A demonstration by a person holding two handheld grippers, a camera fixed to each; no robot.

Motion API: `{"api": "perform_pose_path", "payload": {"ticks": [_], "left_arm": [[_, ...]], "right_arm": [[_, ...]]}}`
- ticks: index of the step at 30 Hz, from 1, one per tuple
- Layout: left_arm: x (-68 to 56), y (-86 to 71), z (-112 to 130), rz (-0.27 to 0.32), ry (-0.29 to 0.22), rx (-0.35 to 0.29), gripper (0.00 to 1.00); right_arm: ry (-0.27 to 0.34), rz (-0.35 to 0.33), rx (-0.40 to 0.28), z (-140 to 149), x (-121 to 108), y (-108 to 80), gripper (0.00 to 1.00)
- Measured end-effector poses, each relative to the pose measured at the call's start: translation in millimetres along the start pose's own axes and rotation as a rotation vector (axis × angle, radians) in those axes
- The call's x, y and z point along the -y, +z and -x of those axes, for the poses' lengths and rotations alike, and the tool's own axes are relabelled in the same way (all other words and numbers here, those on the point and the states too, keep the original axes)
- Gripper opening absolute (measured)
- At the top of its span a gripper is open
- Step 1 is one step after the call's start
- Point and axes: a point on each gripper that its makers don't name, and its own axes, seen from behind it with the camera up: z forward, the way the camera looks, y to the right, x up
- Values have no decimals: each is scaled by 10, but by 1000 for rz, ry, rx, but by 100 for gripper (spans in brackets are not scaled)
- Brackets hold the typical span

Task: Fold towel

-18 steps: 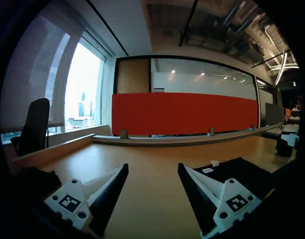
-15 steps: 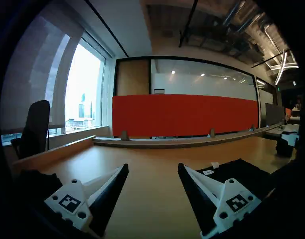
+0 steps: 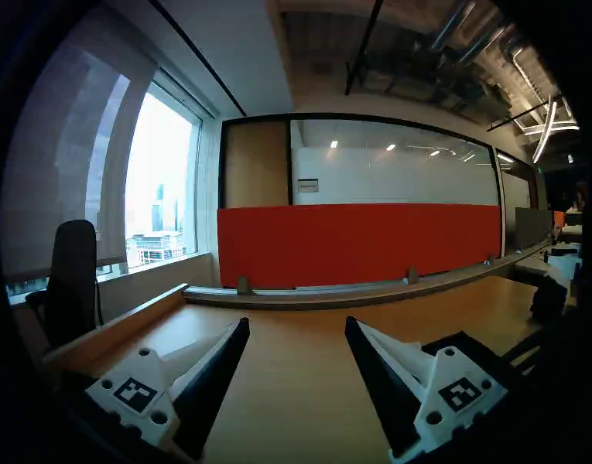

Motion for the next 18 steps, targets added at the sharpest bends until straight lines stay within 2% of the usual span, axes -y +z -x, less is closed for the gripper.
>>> {"api": "perform_pose_path", "payload": {"ticks": [8, 18], "left_arm": [[27, 16, -601, 8, -2, -8, 92], [24, -21, -1002, 29, 3, 16, 92]], "right_arm": [[6, -5, -3, -559, 67, -38, 99], [-2, -4, -3, -1058, 117, -113, 99]]}}
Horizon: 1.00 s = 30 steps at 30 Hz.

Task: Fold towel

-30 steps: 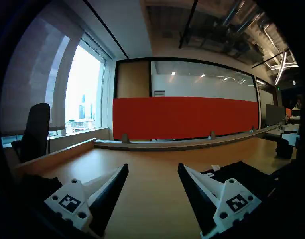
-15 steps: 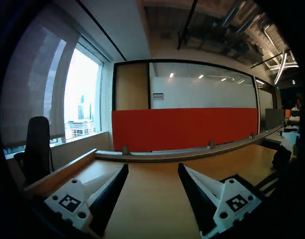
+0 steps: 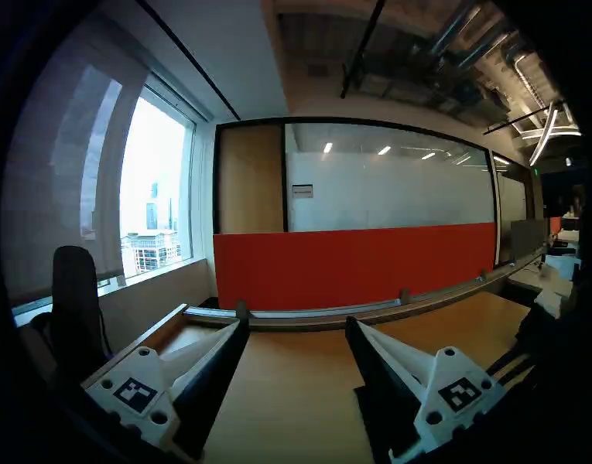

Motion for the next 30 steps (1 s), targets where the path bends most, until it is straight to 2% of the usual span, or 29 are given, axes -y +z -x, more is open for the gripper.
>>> {"api": "perform_pose_path", "payload": {"ticks": [8, 17, 23, 30], "left_arm": [[-9, -25, -149, 14, 15, 25, 92], [-131, -66, -133, 69, 51, 69, 92], [-226, -111, -57, 119, 79, 103, 92], [-339, -172, 55, 178, 95, 145, 92]], "right_arm": [[-3, -13, 9, -160, 21, -59, 100], [-45, -34, 47, -165, 58, -90, 99], [-93, -99, 106, -28, 159, -124, 99], [-125, -206, 170, 89, 313, -185, 100]]}}
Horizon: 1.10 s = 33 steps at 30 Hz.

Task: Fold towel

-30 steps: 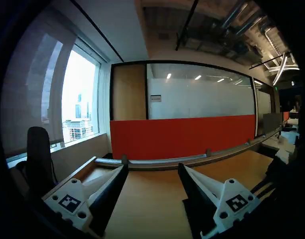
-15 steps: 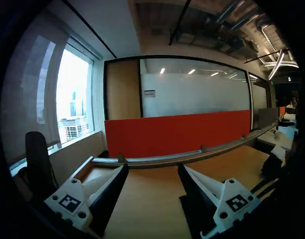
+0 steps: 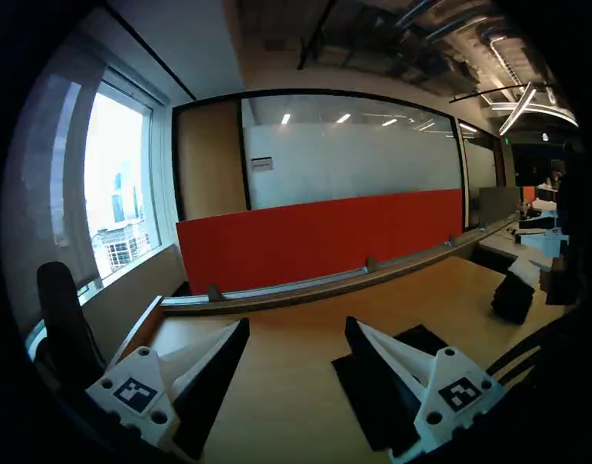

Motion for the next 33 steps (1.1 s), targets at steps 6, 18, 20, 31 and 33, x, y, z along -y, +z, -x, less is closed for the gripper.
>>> {"api": "perform_pose_path", "payload": {"ticks": [6, 18, 20, 31, 33], "left_arm": [[-102, -29, 126, 47, 10, 40, 92], [-318, -21, 400, 100, 65, 88, 92], [-365, -19, 461, 108, 68, 95, 92], [-567, -27, 798, 150, 81, 138, 92], [-583, -17, 867, 154, 85, 148, 92]], "right_arm": [[-29, -86, 66, 117, 133, -14, 100], [-67, -173, 133, 359, 309, -23, 100], [-70, -184, 142, 414, 337, -24, 100], [-85, -235, 191, 766, 450, -19, 100], [-88, -240, 200, 832, 461, -9, 100]]}}
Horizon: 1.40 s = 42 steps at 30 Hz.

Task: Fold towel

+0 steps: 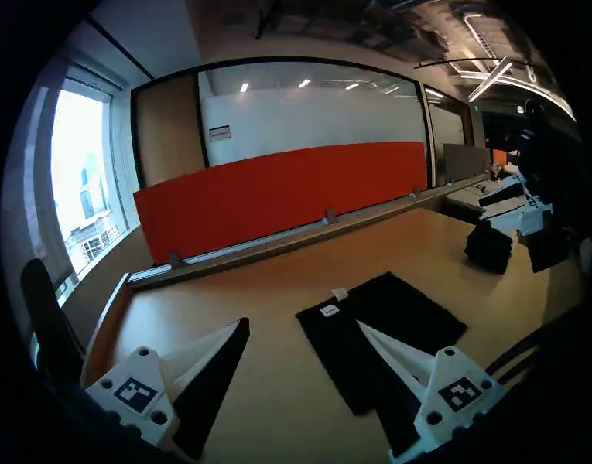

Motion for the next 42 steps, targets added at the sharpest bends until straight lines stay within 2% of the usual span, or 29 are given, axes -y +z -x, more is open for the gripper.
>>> {"api": "perform_pose_path", "payload": {"ticks": [11, 20, 29, 42], "left_arm": [[-123, 148, 373, 27, 14, 62, 92], [-329, 296, 646, 73, 14, 104, 92], [-528, 414, 954, 117, 42, 158, 92], [-707, 566, 1383, 159, 54, 247, 92]], "right_arm": [[2, -28, 59, 383, 47, 150, 100], [7, -64, 118, 725, 151, 269, 100], [-8, -98, 176, 1065, 253, 386, 100], [-5, -133, 253, 1501, 367, 511, 100]]}}
